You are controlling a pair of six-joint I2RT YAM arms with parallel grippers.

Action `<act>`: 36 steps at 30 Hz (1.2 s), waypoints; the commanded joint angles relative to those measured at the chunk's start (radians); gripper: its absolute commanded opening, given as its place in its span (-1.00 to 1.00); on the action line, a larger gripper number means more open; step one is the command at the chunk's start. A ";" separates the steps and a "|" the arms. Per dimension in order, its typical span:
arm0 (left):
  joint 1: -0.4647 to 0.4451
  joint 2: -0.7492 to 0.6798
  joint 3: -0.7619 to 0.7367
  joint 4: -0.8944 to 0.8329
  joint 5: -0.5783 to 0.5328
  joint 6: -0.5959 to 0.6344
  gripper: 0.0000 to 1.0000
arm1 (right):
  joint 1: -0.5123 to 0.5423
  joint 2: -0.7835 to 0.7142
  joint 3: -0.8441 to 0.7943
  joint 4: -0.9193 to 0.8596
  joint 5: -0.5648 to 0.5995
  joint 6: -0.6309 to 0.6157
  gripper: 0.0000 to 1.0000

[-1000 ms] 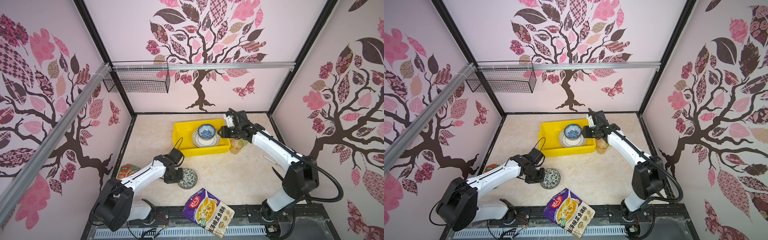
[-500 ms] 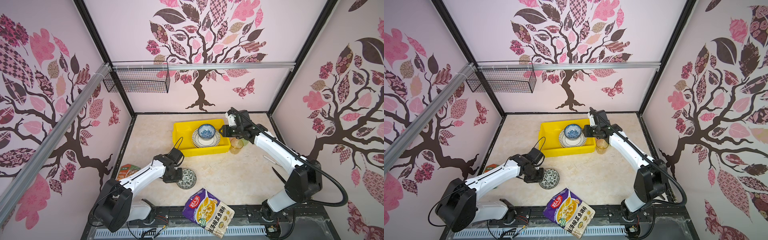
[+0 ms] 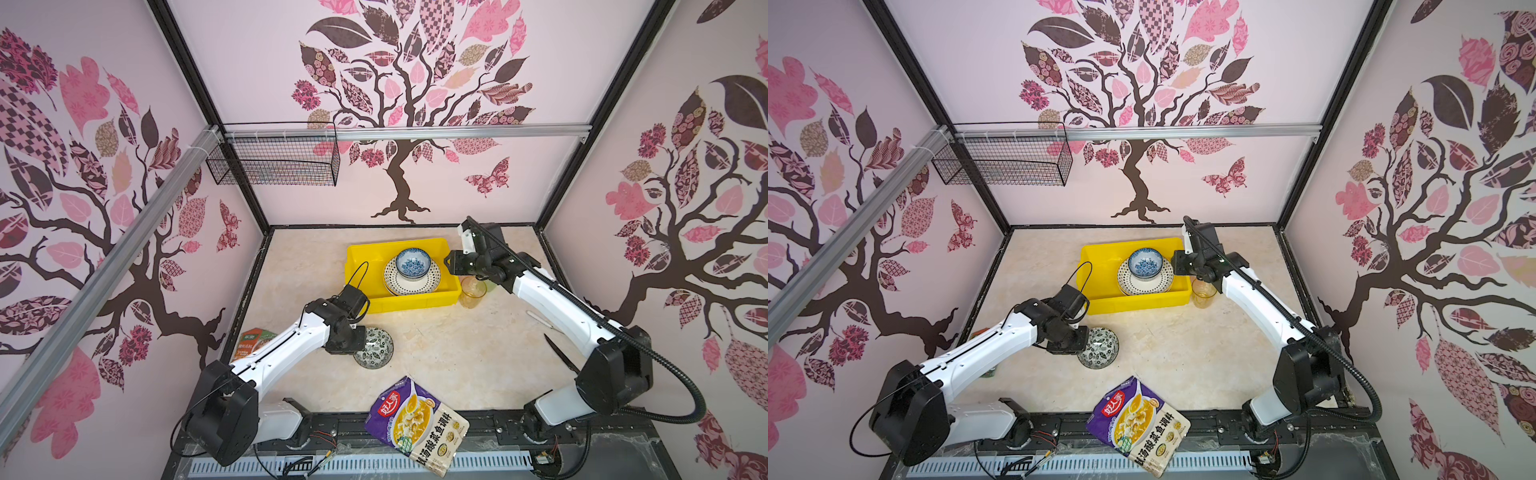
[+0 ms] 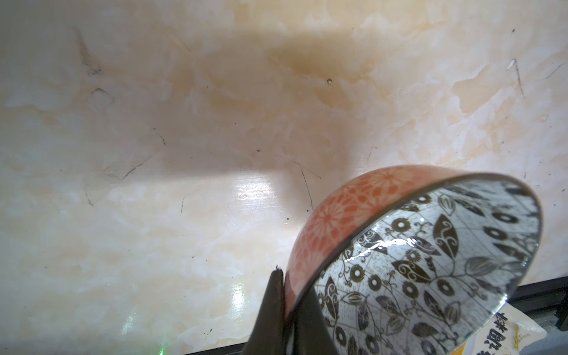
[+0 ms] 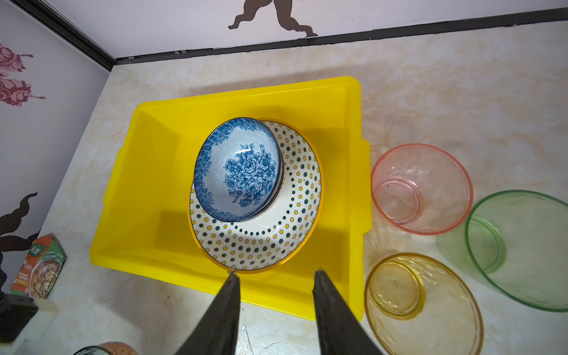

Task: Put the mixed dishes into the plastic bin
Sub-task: 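Lift the leaf-patterned bowl off the table with the left gripper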

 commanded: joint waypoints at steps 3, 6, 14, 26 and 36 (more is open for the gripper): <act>-0.001 -0.029 0.072 -0.015 -0.015 0.040 -1.00 | -0.002 -0.044 0.009 -0.010 0.023 0.011 -0.14; -0.002 -0.032 0.096 -0.038 -0.047 0.056 -1.00 | -0.001 -0.050 0.010 -0.013 0.027 0.012 -0.14; -0.002 -0.042 0.130 -0.052 -0.058 0.079 -1.00 | -0.003 -0.063 0.015 -0.027 0.037 0.016 -0.13; -0.002 -0.045 0.193 -0.080 -0.066 0.128 -1.00 | -0.002 -0.090 0.010 -0.041 0.028 0.026 -0.10; -0.002 -0.063 0.219 -0.089 -0.066 0.148 -1.00 | -0.001 -0.117 -0.018 -0.052 -0.002 0.038 -0.09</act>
